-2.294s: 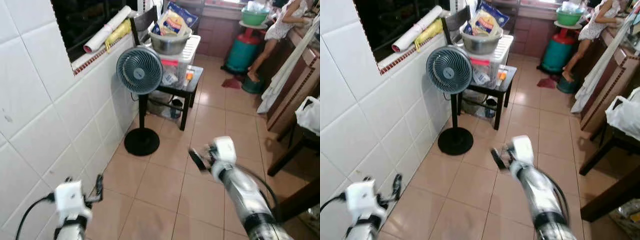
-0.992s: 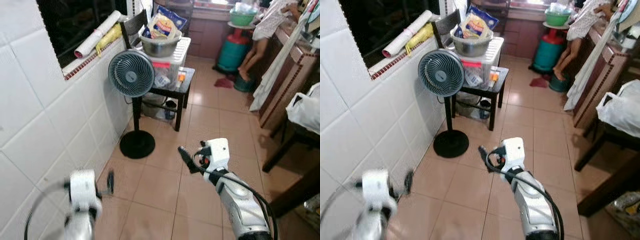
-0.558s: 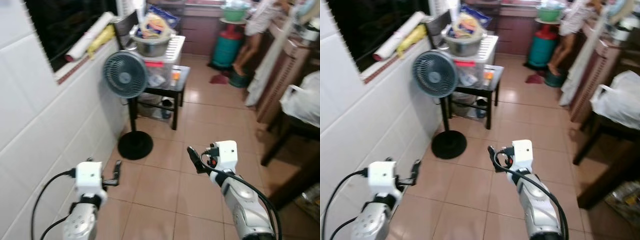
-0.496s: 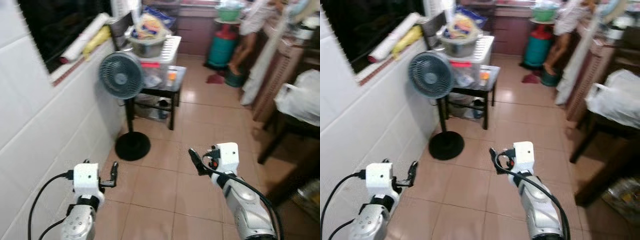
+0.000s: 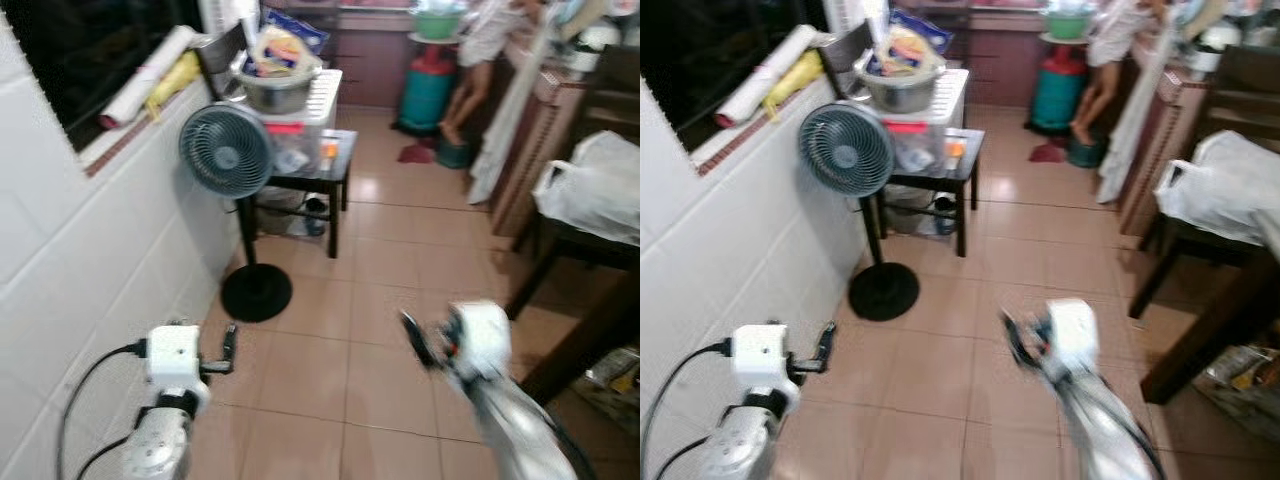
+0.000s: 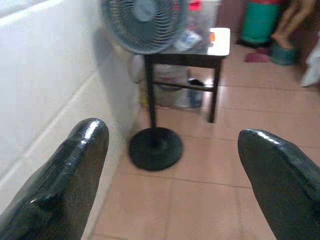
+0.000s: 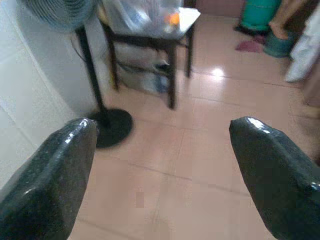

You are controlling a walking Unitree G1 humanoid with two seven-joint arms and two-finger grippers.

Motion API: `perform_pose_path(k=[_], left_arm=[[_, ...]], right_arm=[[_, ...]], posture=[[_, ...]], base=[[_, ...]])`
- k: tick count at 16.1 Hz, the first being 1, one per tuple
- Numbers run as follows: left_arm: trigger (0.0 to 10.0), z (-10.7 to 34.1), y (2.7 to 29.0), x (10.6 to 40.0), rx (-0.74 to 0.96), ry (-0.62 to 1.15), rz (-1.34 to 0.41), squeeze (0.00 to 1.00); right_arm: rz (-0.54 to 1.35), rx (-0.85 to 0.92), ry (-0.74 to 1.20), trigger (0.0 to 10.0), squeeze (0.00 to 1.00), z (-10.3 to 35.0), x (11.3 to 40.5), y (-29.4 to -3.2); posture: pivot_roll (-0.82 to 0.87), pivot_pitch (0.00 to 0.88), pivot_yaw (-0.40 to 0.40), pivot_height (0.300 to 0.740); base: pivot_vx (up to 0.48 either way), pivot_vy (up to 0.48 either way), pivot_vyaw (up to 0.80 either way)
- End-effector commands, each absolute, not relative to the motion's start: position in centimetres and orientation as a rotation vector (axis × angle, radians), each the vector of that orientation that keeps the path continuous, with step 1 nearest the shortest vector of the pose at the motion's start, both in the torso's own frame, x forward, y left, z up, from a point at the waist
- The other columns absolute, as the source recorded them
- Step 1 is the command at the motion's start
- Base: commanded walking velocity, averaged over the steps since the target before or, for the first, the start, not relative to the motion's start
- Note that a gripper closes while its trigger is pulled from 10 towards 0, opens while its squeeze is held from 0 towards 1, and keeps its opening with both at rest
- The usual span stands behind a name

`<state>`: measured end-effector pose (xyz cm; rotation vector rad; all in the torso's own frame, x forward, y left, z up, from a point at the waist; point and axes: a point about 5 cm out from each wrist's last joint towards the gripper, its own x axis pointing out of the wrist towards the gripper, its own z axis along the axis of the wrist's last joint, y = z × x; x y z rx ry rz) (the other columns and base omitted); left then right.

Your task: Setting the table

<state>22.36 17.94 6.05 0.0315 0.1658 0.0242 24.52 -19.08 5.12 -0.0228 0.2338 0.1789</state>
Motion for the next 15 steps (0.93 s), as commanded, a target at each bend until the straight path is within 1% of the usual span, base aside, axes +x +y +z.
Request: perform_pose_path(k=[1, 3, 5, 7, 11, 14, 15], left_arm=[[10.0, 5.8, 17.5, 22.5, 0.036, 0.174, -0.002, 0.0], [10.0, 5.8, 17.2, 22.7, 0.039, 0.173, -0.021, 0.0], [10.0, 5.9, 17.0, 23.0, 0.034, 0.169, -0.027, 0.0], [10.0, 5.9, 16.8, 23.2, 0.063, 0.159, -0.037, 0.0], [10.0, 5.7, 16.6, 23.2, 0.053, 0.163, -0.031, 0.0], [10.0, 5.7, 16.9, 23.2, 0.019, 0.154, 0.004, 0.0], [10.0, 5.7, 17.1, 23.2, -0.001, 0.153, 0.025, 0.0]], right_arm=[[0.128, -0.078, 0.202, 10.0, 0.0, 5.9, 23.9, -20.1], [0.126, -0.118, 0.197, 10.0, 0.0, 6.1, 22.9, -20.8], [0.1, -0.107, 0.185, 10.0, 0.0, 6.4, 22.9, -20.7], [0.073, -0.081, 0.141, 10.0, 0.0, 7.4, 25.2, -19.9], [0.145, -0.061, 0.121, 10.0, 0.0, 7.9, 26.3, -17.8], [0.153, -0.06, 0.107, 10.0, 0.0, 8.2, 26.9, -17.5], [0.154, -0.061, 0.118, 10.0, 0.0, 8.1, 27.1, -17.4]], posture=[[-0.13, 0.0, 0.039, 0.74], [-0.14, 0.0, 0.045, 0.74], [-0.15, 0.0, 0.053, 0.74], [-0.16, 0.0, 0.053, 0.74], [-0.15, 0.0, 0.041, 0.74], [-0.14, 0.0, 0.032, 0.74], [-0.14, 0.0, 0.03, 0.74]], base=[[0.0, 0.0, 0.0], [0.0, 0.0, 0.0], [0.0, 0.0, 0.0], [0.0, 0.0, 0.0], [0.0, 0.0, 0.0], [0.0, 0.0, 0.0], [0.0, 0.0, -0.64]])
